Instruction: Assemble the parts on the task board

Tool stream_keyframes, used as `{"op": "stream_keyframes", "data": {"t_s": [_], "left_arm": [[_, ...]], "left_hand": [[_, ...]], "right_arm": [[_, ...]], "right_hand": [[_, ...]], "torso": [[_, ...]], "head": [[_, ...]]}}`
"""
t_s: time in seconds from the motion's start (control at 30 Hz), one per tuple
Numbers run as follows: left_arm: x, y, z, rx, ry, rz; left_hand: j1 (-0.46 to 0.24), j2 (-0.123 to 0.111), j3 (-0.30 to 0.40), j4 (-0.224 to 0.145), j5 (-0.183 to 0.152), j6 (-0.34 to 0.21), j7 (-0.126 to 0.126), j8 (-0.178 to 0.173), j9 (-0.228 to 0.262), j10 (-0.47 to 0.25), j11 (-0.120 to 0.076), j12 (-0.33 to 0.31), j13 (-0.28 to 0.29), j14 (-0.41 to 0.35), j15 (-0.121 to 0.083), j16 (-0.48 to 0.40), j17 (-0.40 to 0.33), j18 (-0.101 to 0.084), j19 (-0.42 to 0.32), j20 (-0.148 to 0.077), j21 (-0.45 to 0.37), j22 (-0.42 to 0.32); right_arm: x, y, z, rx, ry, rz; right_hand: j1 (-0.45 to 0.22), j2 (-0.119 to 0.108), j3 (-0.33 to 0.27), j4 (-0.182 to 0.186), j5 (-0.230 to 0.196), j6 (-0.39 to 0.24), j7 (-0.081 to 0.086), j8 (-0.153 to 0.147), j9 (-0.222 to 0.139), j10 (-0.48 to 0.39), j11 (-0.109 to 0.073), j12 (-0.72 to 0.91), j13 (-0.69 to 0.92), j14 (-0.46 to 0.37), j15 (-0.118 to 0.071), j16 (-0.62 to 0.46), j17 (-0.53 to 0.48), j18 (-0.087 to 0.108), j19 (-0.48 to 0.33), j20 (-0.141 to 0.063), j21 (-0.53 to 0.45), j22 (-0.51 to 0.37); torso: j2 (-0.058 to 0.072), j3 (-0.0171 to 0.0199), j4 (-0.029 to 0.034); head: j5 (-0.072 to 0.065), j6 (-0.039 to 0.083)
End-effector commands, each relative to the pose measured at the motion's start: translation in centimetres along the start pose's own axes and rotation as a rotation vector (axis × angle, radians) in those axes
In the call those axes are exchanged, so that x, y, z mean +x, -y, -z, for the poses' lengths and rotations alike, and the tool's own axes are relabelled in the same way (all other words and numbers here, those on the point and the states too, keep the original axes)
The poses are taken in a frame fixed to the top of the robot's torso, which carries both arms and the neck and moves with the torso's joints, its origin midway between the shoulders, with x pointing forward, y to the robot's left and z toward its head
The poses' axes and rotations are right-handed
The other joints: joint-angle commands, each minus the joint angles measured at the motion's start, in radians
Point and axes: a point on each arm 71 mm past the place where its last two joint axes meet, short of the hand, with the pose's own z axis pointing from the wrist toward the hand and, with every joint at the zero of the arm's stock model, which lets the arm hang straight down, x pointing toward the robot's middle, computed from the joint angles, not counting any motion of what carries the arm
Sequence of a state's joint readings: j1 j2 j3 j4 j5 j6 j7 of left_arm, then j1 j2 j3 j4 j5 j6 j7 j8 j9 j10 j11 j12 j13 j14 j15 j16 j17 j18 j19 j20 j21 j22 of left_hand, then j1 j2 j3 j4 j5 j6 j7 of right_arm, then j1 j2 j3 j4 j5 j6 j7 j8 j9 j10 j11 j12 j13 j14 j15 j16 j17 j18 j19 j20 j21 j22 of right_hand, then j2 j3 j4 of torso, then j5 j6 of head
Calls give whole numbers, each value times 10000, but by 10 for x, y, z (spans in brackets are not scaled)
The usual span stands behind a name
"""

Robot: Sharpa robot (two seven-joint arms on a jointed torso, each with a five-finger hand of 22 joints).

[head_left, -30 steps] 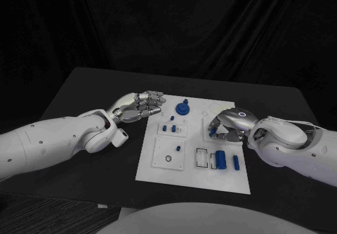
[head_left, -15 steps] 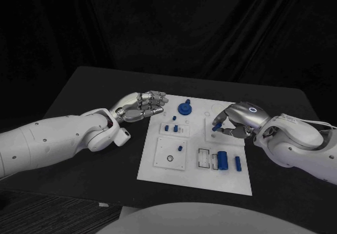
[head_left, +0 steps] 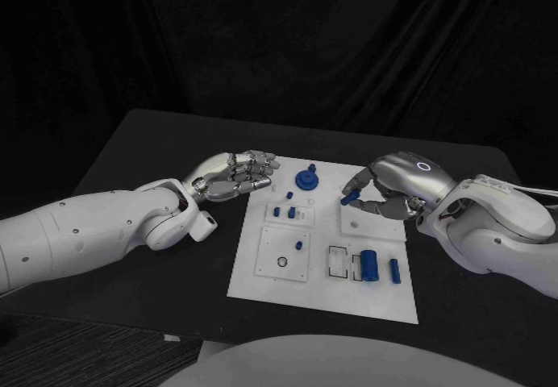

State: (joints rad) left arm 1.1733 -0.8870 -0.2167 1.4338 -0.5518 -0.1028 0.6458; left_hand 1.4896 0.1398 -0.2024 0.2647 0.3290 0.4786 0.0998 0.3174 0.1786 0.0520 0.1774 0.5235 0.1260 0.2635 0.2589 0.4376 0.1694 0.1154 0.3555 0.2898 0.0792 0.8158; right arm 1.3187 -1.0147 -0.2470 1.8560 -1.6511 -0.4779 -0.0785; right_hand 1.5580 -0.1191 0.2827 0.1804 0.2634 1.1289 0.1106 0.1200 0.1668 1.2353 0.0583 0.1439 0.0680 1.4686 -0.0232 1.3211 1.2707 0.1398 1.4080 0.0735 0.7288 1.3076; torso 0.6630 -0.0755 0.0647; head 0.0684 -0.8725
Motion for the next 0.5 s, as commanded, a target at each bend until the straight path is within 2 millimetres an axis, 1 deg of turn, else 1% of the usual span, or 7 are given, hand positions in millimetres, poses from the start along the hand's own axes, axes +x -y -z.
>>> {"op": "stream_keyframes", "data": {"t_s": [0.03,0.17,0.23,0.27,0.37,0.43,0.5], "left_arm": [[1,1,-1,150,-25,108],[2,1,-1,178,-27,108],[2,1,-2,197,-36,113],[2,1,-2,210,-44,117],[3,2,-3,245,-64,129],[4,2,-3,260,-68,131],[4,2,-3,263,-65,129]], "left_hand": [[116,38,-96,-3,57,-8,-96,-53,-22,193,133,699,190,172,10,130,-12,-178,120,1,69,-36],[150,51,-126,-12,60,-31,-176,-80,-42,370,245,1146,319,303,15,182,-34,-186,159,-2,75,-71],[157,52,-131,-14,61,-41,-189,-88,-46,391,272,1194,334,326,13,189,-38,-185,170,-2,78,-77],[176,56,-144,-20,62,-73,-225,-110,-58,446,352,1333,376,400,8,213,-47,-182,198,-4,85,-93],[200,65,-158,-26,66,-132,-271,-140,-75,494,429,1515,428,505,-1,249,-54,-171,247,-7,100,-112],[221,76,-167,-30,69,-241,-327,-157,-91,522,475,1668,475,589,-8,279,-61,-161,300,-9,120,-125],[232,79,-174,-31,69,-279,-347,-152,-95,547,506,1764,507,645,-13,303,-62,-157,326,-10,129,-134]], "right_arm": [[2,-12,-7,-356,-122,-186],[12,-26,-17,-852,-403,-337],[18,-33,-21,-1101,-514,-390],[22,-36,-24,-1237,-575,-392],[31,-44,-31,-1499,-720,-390],[37,-50,-36,-1664,-841,-421],[42,-54,-39,-1765,-916,-452]], "right_hand": [[-63,-41,68,-7,64,63,-1,-4,16,199,-109,-44,8,321,-67,13,-22,-150,46,-4,56,995],[-61,-64,85,-25,92,39,4,-30,13,211,-109,-70,5,321,-67,7,-24,-151,44,-8,59,995],[-34,-99,154,-82,292,10,24,-77,13,230,-98,-141,0,328,-65,8,-12,-151,35,-16,48,992],[-44,-135,194,-110,458,7,32,-101,17,251,-92,-185,0,337,-62,20,7,-154,35,-18,63,994],[-65,-166,213,-125,521,2,39,-120,19,262,-86,-217,0,338,-60,13,3,-150,28,-19,40,988],[-92,-191,212,-123,527,-8,44,-134,19,260,-79,-237,-1,341,-56,16,8,-148,23,-17,20,983],[-104,-200,212,-122,528,-10,46,-138,19,258,-77,-245,-2,342,-54,18,11,-148,23,-17,23,983]], "torso": [[3,-1,-3],[5,3,-2],[5,4,-6],[4,4,-3],[8,6,11],[11,8,17],[10,7,-3]], "head": [[-49,-1],[-17,-1],[-8,-1],[-12,-1],[-30,-1],[0,-1],[33,-1]]}}
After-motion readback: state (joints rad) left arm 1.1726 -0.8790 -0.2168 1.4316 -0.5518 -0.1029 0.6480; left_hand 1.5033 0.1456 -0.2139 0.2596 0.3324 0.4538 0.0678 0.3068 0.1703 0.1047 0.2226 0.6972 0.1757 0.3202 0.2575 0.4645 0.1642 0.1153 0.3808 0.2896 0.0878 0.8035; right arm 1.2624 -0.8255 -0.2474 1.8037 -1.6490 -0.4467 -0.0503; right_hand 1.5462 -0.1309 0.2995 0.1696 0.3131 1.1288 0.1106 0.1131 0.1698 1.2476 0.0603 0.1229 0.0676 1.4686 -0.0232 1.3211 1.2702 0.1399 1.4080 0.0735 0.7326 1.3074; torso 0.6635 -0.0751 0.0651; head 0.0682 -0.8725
